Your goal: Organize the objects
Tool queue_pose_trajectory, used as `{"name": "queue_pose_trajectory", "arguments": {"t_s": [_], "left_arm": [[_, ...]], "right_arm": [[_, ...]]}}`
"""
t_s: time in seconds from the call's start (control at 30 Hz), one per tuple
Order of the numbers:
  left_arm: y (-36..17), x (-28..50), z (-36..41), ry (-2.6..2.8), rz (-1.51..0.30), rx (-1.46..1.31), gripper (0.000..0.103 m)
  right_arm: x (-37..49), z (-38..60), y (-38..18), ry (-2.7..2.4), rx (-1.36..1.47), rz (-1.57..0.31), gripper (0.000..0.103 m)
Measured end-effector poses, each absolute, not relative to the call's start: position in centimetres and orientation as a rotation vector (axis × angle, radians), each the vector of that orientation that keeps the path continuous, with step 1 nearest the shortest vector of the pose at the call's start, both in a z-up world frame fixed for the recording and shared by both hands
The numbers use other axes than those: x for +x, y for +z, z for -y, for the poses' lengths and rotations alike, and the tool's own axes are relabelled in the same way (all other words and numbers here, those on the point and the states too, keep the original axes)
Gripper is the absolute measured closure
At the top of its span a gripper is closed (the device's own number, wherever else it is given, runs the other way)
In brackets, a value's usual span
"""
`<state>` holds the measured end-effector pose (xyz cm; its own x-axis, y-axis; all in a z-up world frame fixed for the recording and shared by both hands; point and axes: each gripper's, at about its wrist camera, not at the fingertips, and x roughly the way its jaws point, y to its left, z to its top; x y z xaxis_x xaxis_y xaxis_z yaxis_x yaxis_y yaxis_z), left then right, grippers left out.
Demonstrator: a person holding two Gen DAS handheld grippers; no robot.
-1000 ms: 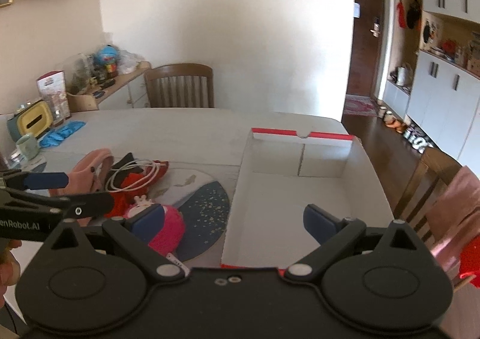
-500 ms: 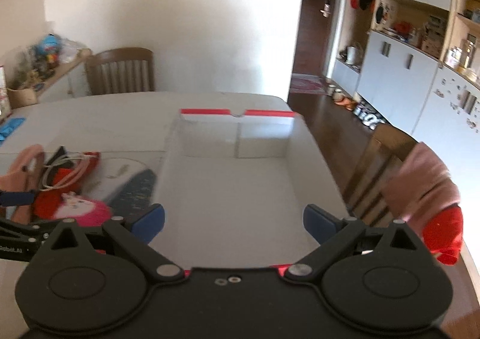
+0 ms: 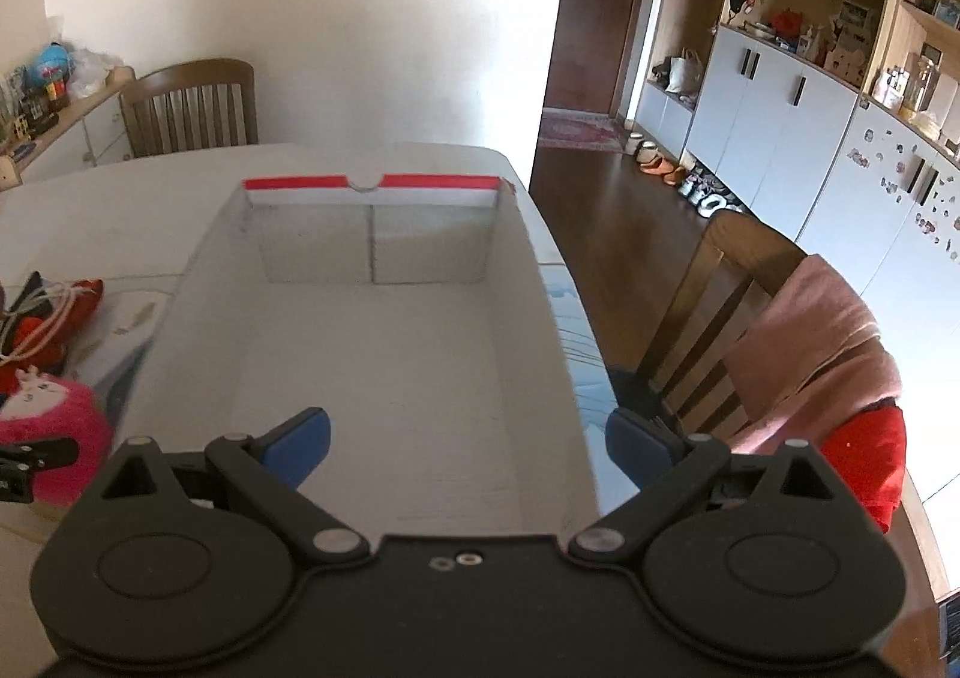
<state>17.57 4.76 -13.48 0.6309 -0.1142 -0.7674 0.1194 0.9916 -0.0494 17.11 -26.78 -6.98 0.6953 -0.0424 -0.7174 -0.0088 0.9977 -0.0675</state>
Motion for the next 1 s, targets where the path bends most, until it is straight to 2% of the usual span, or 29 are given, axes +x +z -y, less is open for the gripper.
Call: {"name": "queue_pose_trajectory", "arguments": {"t_s": [0.27, 0.33, 0.47, 0.6, 0.8, 0.97, 1.0], "left_arm": [[-14.3, 18.0, -3.9, -0.088, -0.896, 0.001, 0.000], [-14.4, 18.1, -3.7, -0.083, -0.898, -0.003, 0.001], [-14.5, 18.0, -3.4, -0.070, -0.892, -0.008, 0.002], [-14.5, 17.9, -3.2, -0.071, -0.891, -0.016, 0.011], [-14.3, 17.5, -2.8, -0.052, -0.873, -0.007, 0.018], [-14.2, 17.3, -2.7, -0.040, -0.869, -0.012, 0.023], [-14.2, 17.3, -2.7, -0.038, -0.867, -0.014, 0.024]], "right_arm": [[18.9, 29.0, -8.7, -0.008, -0.068, -0.859, 0.016], [19.3, 29.5, -9.1, -0.003, -0.055, -0.878, 0.025], [19.9, 30.6, -9.8, 0.004, -0.031, -0.908, 0.033], [20.6, 31.4, -10.0, 0.022, -0.020, -0.933, 0.048], [20.8, 32.3, -9.8, 0.056, -0.007, -0.972, 0.070], [20.8, 32.9, -9.6, 0.071, -0.011, -0.986, 0.079], [20.8, 33.0, -9.7, 0.074, -0.007, -0.992, 0.087]]}}
